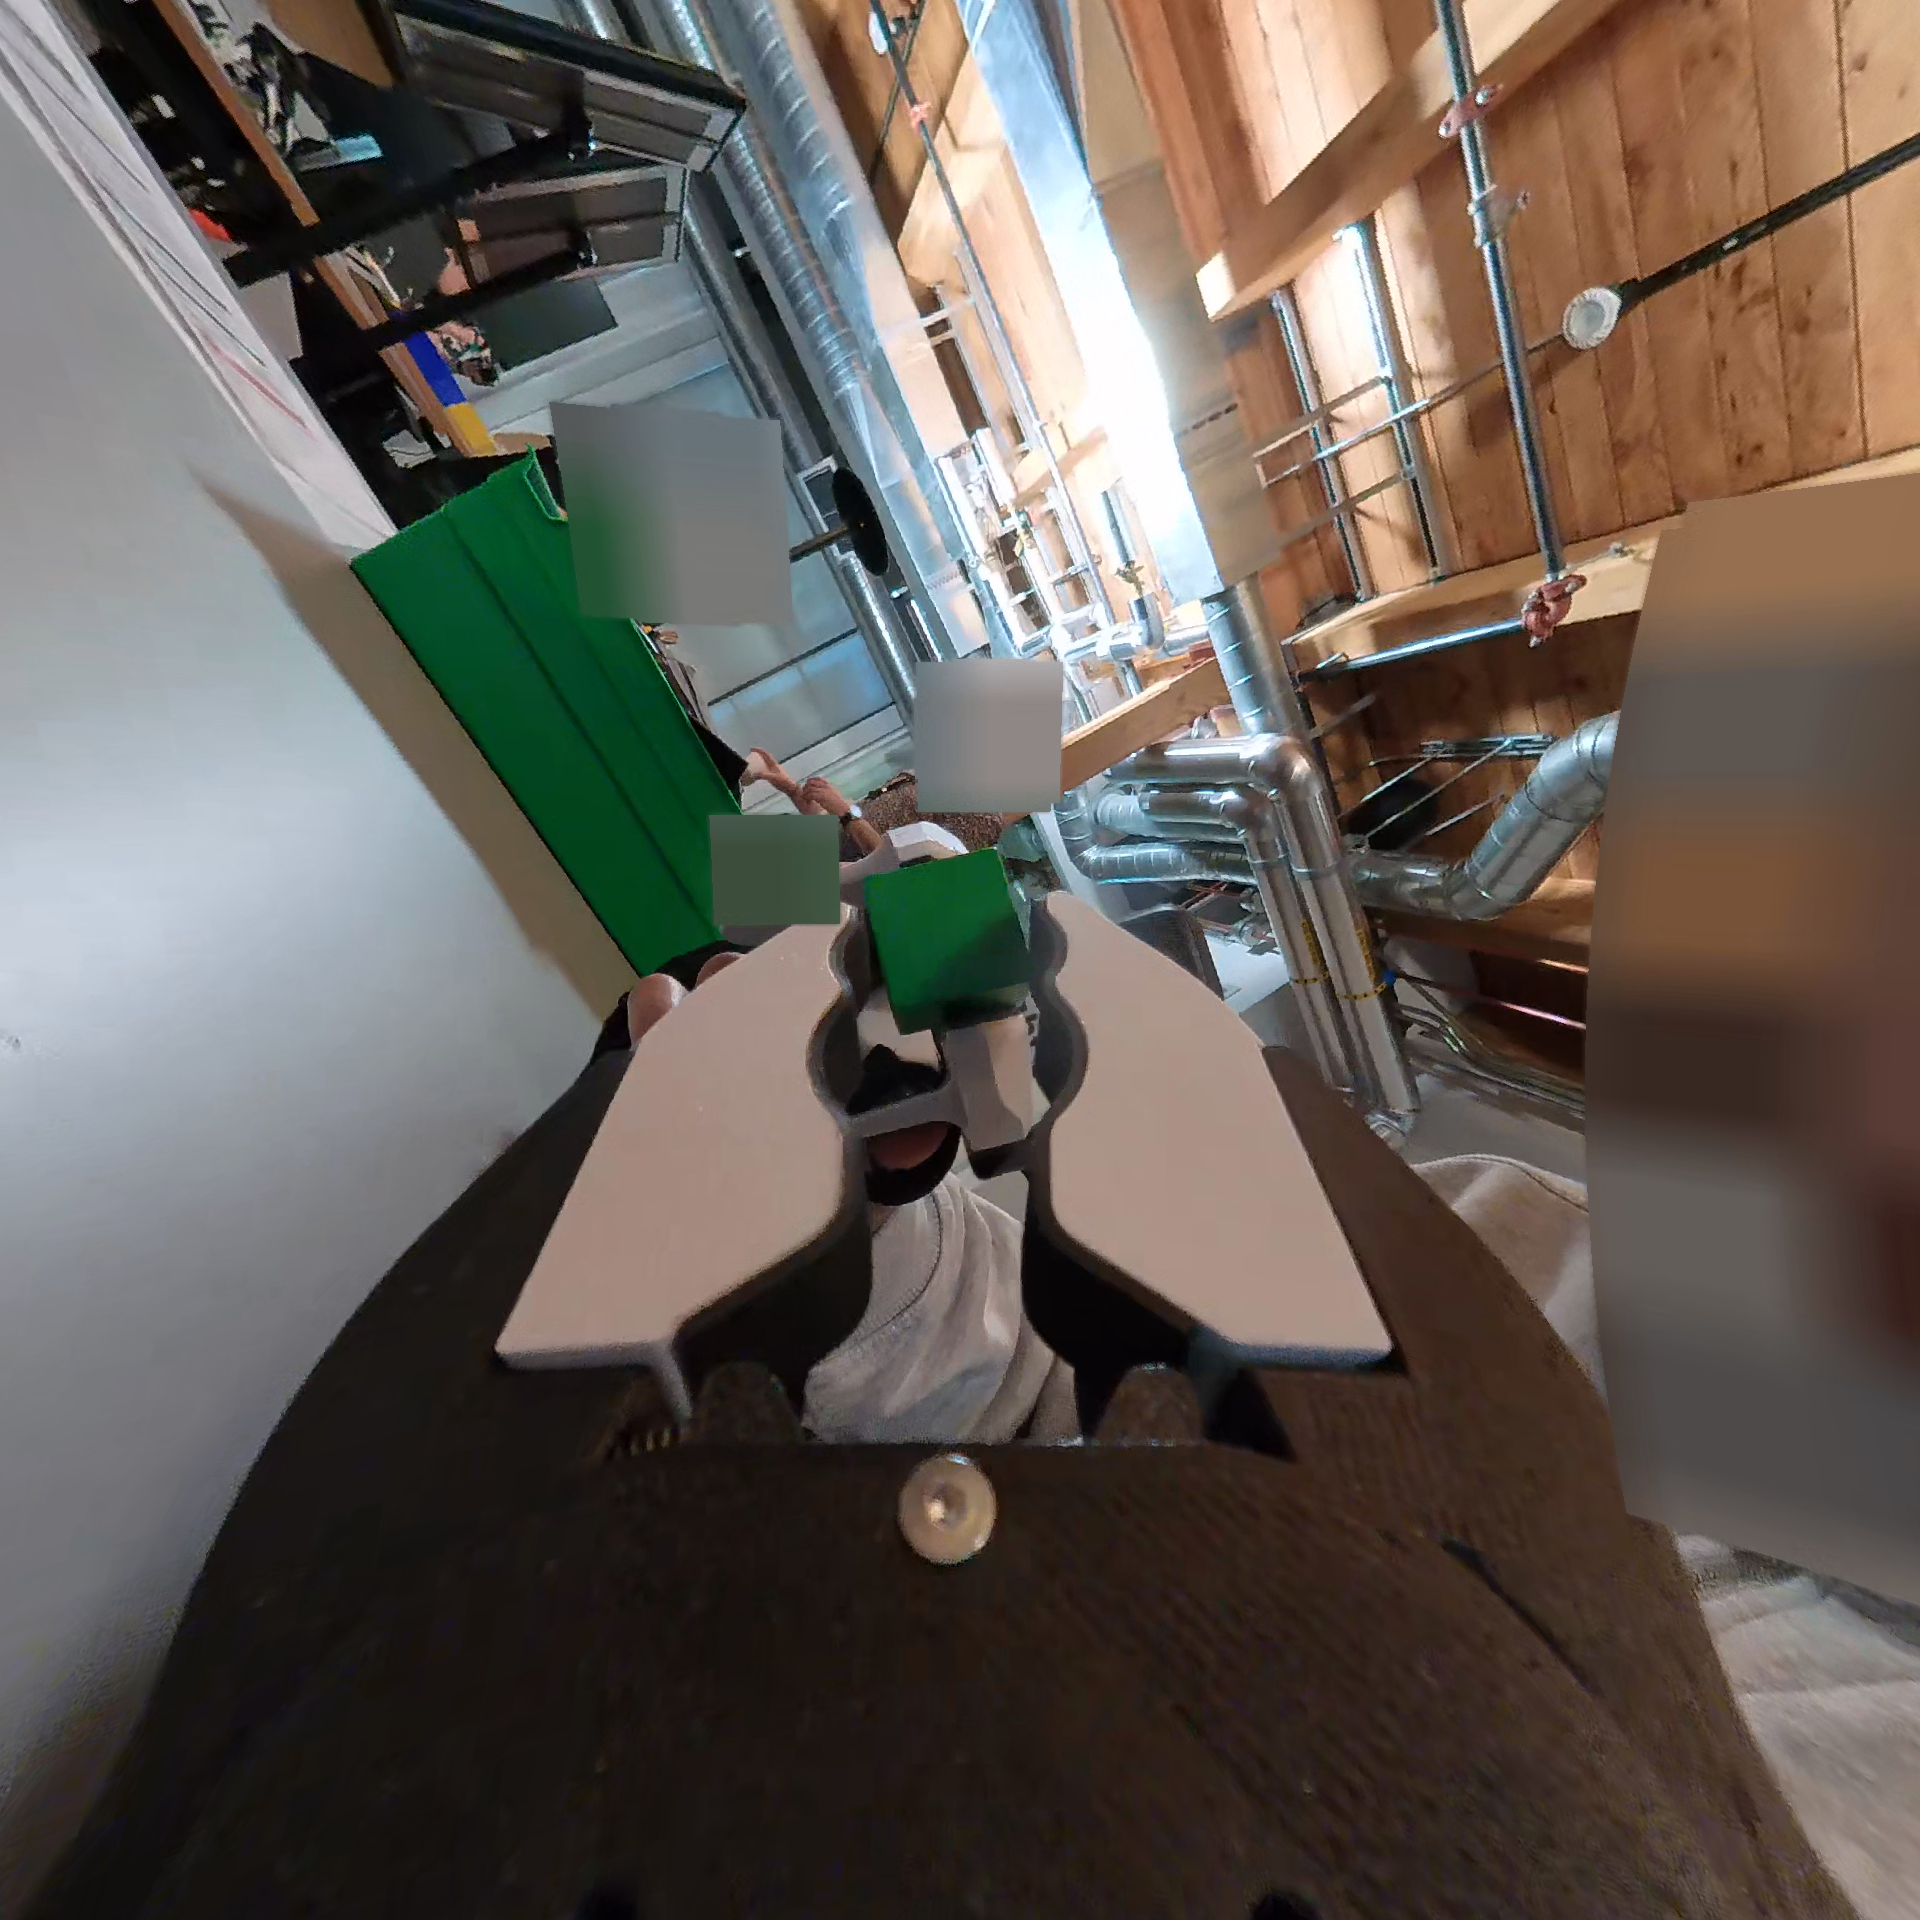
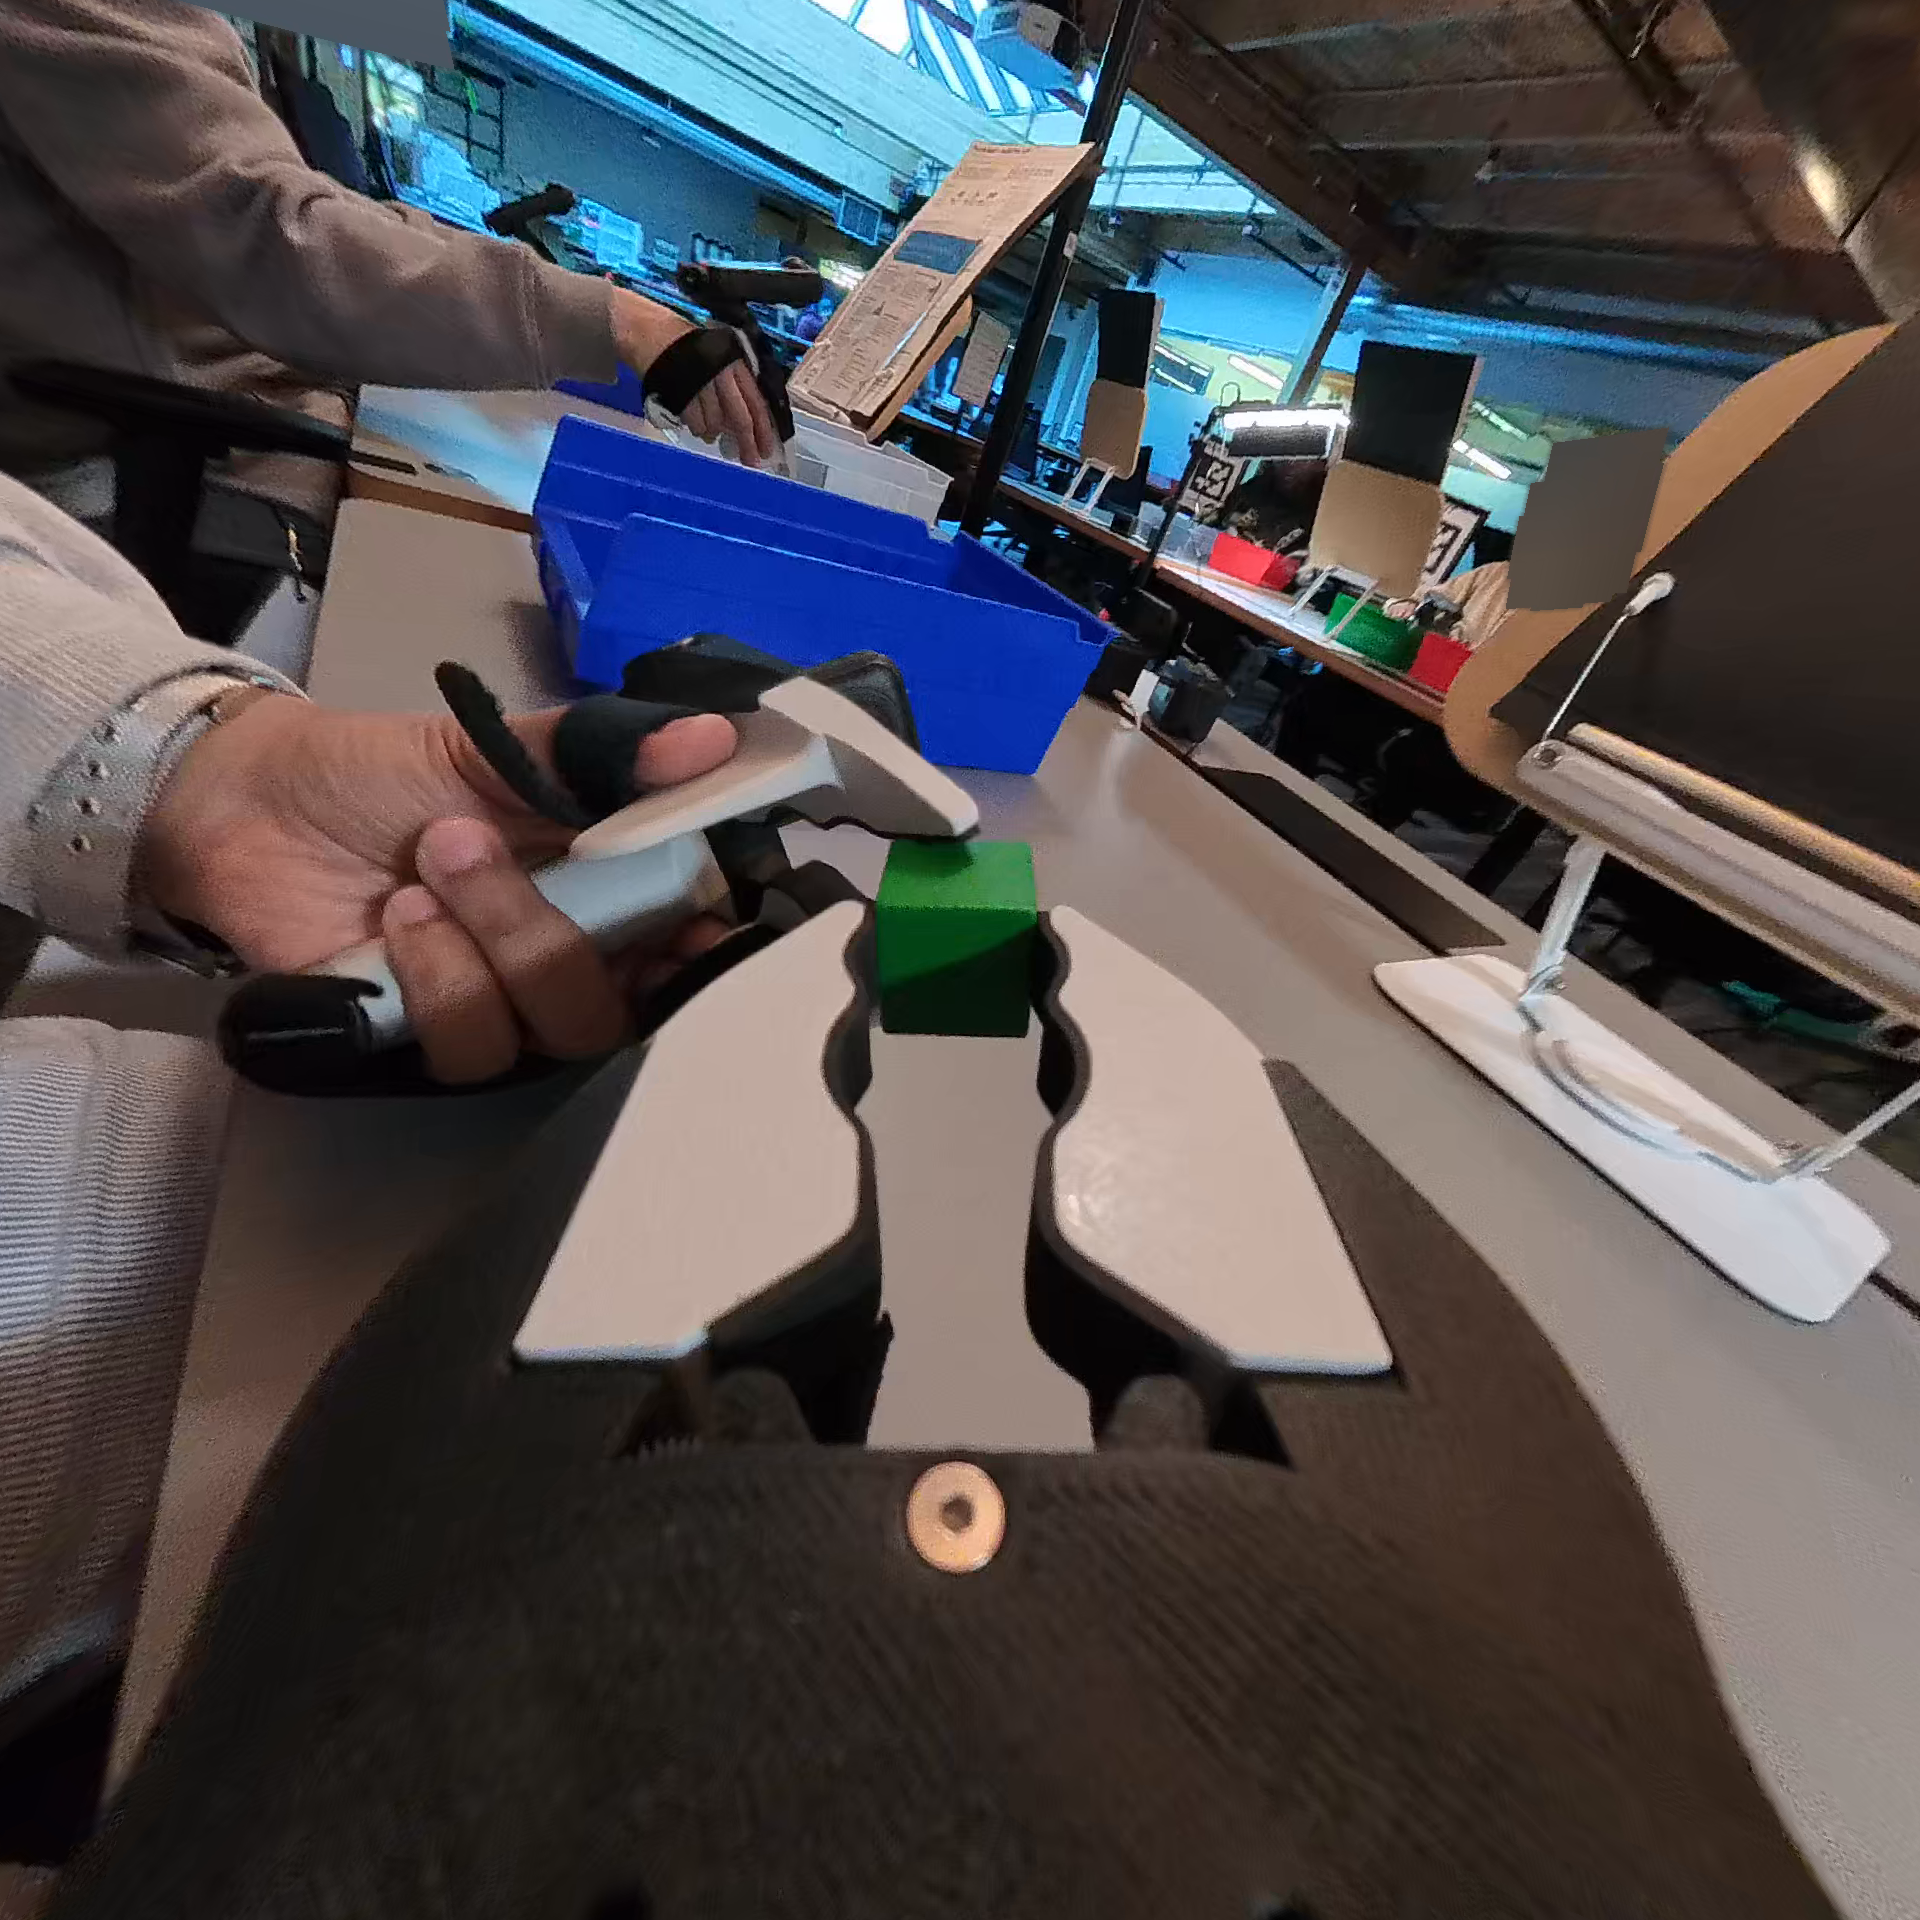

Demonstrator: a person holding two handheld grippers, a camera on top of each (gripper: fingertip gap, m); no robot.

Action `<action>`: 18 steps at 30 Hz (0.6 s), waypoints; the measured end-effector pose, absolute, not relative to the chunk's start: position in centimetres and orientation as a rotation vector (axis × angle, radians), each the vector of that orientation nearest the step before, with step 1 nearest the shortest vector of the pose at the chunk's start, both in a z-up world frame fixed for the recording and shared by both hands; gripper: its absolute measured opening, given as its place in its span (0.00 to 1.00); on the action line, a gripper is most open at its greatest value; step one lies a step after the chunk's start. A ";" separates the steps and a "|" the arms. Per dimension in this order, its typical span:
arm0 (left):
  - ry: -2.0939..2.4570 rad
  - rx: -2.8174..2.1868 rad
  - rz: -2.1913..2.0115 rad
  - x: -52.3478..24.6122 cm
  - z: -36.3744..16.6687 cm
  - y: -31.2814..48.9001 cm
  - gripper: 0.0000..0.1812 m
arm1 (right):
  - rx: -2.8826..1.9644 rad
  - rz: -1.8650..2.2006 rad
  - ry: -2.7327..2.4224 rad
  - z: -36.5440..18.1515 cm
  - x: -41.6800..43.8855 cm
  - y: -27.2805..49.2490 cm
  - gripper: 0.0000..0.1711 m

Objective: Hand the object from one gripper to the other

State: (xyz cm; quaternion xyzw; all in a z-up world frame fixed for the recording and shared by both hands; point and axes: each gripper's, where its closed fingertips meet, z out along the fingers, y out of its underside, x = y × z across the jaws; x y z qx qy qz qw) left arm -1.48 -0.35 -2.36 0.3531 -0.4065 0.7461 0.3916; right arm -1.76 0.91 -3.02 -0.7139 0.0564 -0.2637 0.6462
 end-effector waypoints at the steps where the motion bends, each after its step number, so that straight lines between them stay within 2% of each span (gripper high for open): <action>1: -1.040 0.895 1.912 -1.4 -2.3 -0.2 0.17 | -1.618 -0.579 0.146 -2.9 -1.7 0.8 0.17; 5: -1.127 0.907 1.987 -0.7 -2.1 0.5 0.34 | -1.560 -0.443 0.244 -1.9 -1.5 0.0 0.17; 8: -1.279 0.875 2.085 -0.5 -1.6 0.9 0.39 | -1.496 -0.221 0.335 -1.2 -1.6 -0.6 0.17; 14: -1.930 0.637 2.313 -1.8 -1.6 0.3 0.40 | -1.434 0.444 0.496 -3.0 -2.6 -0.5 0.16; 18: -2.503 0.337 2.287 -3.3 -4.1 -1.3 0.39 | -1.359 0.766 0.583 -3.8 -2.9 -0.4 0.16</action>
